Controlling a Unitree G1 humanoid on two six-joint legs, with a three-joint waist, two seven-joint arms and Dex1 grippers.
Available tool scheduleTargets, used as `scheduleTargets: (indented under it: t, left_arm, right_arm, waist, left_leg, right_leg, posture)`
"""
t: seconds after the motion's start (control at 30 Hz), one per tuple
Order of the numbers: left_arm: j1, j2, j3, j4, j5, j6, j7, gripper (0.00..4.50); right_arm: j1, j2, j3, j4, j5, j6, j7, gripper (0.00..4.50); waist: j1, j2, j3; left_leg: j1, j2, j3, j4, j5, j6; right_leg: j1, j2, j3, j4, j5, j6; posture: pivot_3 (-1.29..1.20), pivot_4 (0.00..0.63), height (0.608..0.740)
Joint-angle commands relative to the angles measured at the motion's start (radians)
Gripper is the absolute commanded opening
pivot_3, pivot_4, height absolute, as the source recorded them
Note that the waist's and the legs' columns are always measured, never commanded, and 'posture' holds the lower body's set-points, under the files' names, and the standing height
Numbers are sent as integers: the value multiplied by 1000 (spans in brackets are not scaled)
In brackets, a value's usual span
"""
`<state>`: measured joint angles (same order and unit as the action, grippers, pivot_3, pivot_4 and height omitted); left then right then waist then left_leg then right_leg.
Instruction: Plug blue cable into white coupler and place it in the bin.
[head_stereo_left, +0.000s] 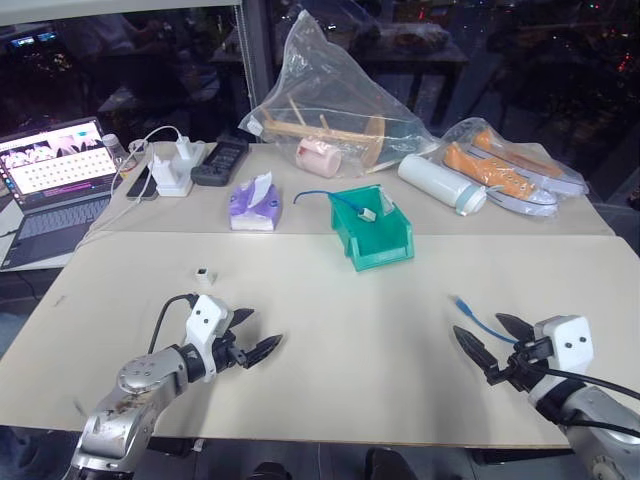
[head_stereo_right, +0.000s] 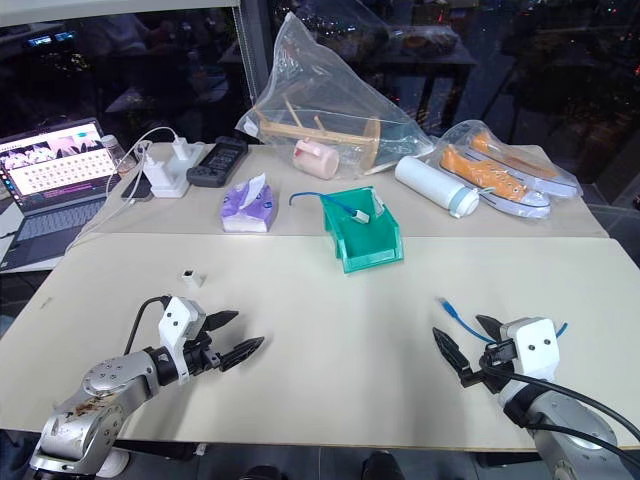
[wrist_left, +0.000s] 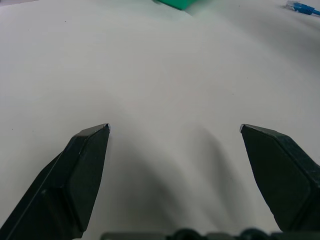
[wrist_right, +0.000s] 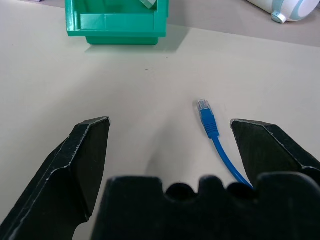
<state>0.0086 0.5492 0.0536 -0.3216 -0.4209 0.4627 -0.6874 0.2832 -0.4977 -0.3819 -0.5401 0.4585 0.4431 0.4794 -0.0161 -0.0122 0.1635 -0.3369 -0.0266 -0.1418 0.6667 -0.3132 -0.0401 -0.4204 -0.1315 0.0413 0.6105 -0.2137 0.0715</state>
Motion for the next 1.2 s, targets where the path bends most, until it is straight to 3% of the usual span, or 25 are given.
scheduleTargets:
  t: [0.03, 0.13, 0.2, 0.5, 0.6, 0.93, 1.07, 1.2]
  left_arm:
    - [-32, 31, -9, -37, -45, -20, -99, 4500]
    - [-93, 107, -35, -90, -138, -21, -301, 4500]
    - [-123, 131, -42, -98, -178, 16, -342, 4500]
    - [-210, 147, -35, -78, -176, 37, -342, 4500]
    - [-213, 146, -22, -52, -182, 34, -345, 4500]
    - [-278, 159, -58, 59, -121, -57, -438, 4500]
    - [-343, 145, -124, 99, -107, -58, -499, 4500]
    - [-412, 116, -233, 140, -33, -89, -542, 4500]
  right_arm:
    - [-27, -48, -43, -13, 36, -10, 47, 4465]
    - [-159, -184, -12, 140, -1, -7, 141, 4465]
    - [-240, -232, 39, 247, -32, 1, 166, 4465]
    - [-468, -275, 209, 586, -117, -12, 293, 4465]
    - [-502, -269, 227, 660, -140, -18, 305, 3781]
    - [-523, -280, 263, 593, -134, -18, 399, 326]
    - [-513, -315, 407, 373, -140, -112, 584, 73]
    - [-547, -335, 564, 262, -203, -75, 647, 71]
  waist:
    - [0, 0, 0]
    - [-5, -1, 2]
    - [-8, -2, 2]
    - [-14, -2, 2]
    - [-15, -2, 2]
    - [-22, -3, 2]
    - [-31, -2, 3]
    - [-27, -2, 3]
  left_leg:
    - [0, 0, 0, 0, 0, 0]
    - [0, 0, 2, 2, 0, 0]
    - [0, 0, 4, 3, 0, 0]
    - [-1, 3, 6, 4, 0, 2]
    - [-1, 3, 6, 4, -1, 2]
    - [0, 3, 6, 5, -1, 3]
    - [-1, 3, 6, 5, -1, 3]
    - [-1, 3, 6, 8, -1, 3]
  right_leg:
    - [0, 0, 0, 0, 0, 0]
    - [0, 0, 1, 1, 0, 0]
    - [1, 0, 2, 0, 2, 1]
    - [0, 3, 3, -1, 2, 0]
    - [-1, 3, 3, -1, 2, 0]
    - [0, 3, 3, 0, 2, 0]
    - [-1, 3, 3, 1, 2, 0]
    - [0, 4, 3, 1, 2, 0]
  posture:
    - [0, 150, 740]
    - [0, 150, 740]
    - [0, 150, 740]
    - [0, 150, 740]
    - [0, 150, 740]
    - [0, 150, 740]
    - [0, 150, 740]
    - [0, 150, 740]
